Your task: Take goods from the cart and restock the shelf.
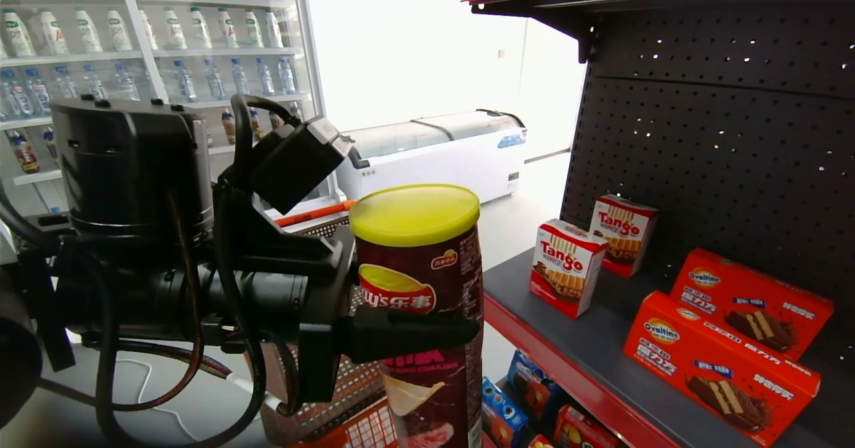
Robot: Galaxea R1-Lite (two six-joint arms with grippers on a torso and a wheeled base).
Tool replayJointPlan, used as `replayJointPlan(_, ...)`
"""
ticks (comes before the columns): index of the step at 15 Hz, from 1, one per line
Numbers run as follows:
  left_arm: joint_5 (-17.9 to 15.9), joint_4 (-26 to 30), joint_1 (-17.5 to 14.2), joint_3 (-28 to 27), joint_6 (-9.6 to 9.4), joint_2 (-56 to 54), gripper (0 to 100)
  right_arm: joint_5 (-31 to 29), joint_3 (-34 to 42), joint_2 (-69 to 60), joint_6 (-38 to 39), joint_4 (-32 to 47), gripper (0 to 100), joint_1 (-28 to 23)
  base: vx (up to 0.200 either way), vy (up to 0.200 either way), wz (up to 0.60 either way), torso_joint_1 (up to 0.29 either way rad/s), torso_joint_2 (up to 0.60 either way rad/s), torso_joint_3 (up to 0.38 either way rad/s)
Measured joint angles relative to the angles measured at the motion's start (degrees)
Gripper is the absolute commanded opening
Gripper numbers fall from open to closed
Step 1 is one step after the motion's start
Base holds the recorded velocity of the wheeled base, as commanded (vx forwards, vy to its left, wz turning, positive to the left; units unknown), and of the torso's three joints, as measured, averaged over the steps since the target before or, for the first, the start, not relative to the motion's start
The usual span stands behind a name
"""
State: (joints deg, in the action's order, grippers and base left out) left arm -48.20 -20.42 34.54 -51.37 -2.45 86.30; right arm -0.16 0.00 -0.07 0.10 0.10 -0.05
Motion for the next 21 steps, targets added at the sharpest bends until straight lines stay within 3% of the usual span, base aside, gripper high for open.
replayJointPlan(2, -0.07, -0.66, 0.27, 0.68, -0.96, -0.33, 0, -0.02, 0.0, 0.0, 0.01, 0.0, 100, 0.0, 0.0, 0.0, 0.0, 0.0, 0.0, 0.0)
replayJointPlan(11, 0.17, -0.18, -0.13, 0.66, -0.88, 0.17, 0, -0.02, 0.0, 0.0, 0.04, 0.0, 100, -0.06, 0.0, 0.0, 0.0, 0.0, 0.0, 0.0)
replayJointPlan(12, 1.16, 0.8, -0.45, 0.55, -0.66, -0.06, 0, -0.02, 0.0, 0.0, 0.04, 0.0, 100, -0.06, 0.0, 0.0, 0.0, 0.0, 0.0, 0.0)
replayJointPlan(15, 12.95, 3.82, -1.02, 0.07, -0.11, -2.93, 0, 0.0, 0.0, 0.0, 0.06, 0.0, 100, -0.02, 0.0, 0.0, 0.0, 0.0, 0.0, 0.0)
replayJointPlan(16, 15.36, 4.39, -1.24, 1.13, 0.34, -5.38, 0, -0.02, 0.0, 0.0, 0.04, 0.0, 100, 0.0, 0.0, 0.0, 0.0, 0.0, 0.0, 0.0)
replayJointPlan(19, 20.37, 5.14, 0.13, 6.83, 3.35, -13.03, 0, -0.02, 0.0, 0.0, 0.06, 0.0, 100, -0.02, 0.0, 0.0, 0.0, 0.0, 0.0, 0.0)
replayJointPlan(21, 20.7, 5.12, 1.27, 7.5, 3.64, -15.1, 0, -0.02, 0.0, 0.0, 0.09, 0.0, 100, -0.02, 0.0, 0.0, 0.0, 0.0, 0.0, 0.0)
